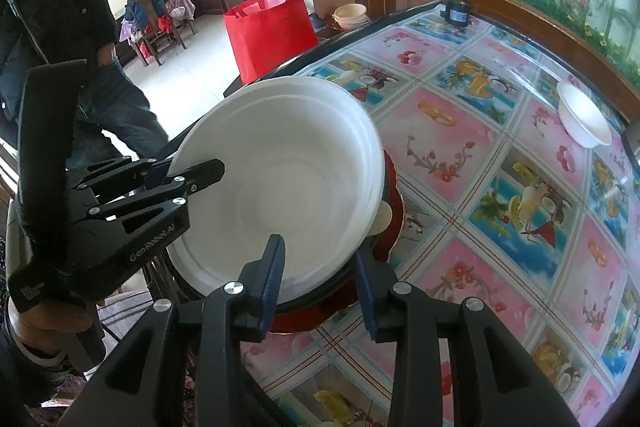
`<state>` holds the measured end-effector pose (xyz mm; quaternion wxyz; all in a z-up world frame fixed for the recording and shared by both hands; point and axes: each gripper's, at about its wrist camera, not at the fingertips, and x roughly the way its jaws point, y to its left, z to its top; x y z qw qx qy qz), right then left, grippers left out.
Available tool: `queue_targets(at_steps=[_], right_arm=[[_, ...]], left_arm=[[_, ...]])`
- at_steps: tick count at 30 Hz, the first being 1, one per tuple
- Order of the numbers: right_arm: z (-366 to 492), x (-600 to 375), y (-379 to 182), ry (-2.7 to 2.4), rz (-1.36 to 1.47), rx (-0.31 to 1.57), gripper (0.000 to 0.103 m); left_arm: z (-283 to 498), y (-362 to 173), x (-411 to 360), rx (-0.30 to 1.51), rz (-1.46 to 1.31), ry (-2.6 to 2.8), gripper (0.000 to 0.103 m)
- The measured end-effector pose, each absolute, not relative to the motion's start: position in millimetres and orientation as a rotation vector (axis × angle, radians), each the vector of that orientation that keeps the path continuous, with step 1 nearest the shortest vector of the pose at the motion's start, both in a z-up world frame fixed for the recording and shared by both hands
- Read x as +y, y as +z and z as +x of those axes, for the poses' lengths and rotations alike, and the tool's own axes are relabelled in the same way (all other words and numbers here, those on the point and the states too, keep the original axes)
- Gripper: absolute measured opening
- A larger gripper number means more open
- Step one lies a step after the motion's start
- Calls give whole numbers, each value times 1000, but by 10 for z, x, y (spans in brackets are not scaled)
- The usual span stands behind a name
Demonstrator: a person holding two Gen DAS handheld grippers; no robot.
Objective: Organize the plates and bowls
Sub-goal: 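Open both grippers to release the large white bowl rim, then move both grippers toward the smaller white bowl beside the steel kettle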
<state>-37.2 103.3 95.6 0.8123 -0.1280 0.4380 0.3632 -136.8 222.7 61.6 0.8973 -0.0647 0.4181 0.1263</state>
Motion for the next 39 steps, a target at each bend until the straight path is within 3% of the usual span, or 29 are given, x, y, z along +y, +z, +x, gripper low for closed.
queue_targets(at_steps=[5,8,21,29,39], right_arm=[[-408,944,1037,782,-243,916,41],[-404,904,1059,779,-229,912,41],[-364,725,1094,760,-188,901,49],[-186,438,1102,700,-144,904,51],[80,-113,1064,605,-47,917,53]], left_arm=[[-1337,624,2167,854,-72,259,30],[-1348,658,2132,836,-55,241,45],[-1354,920,2064,758,-11,241,45],[-1228,1162,1862,677,-20,221,71],[-1062,1411,1733,623,-10,230,71]])
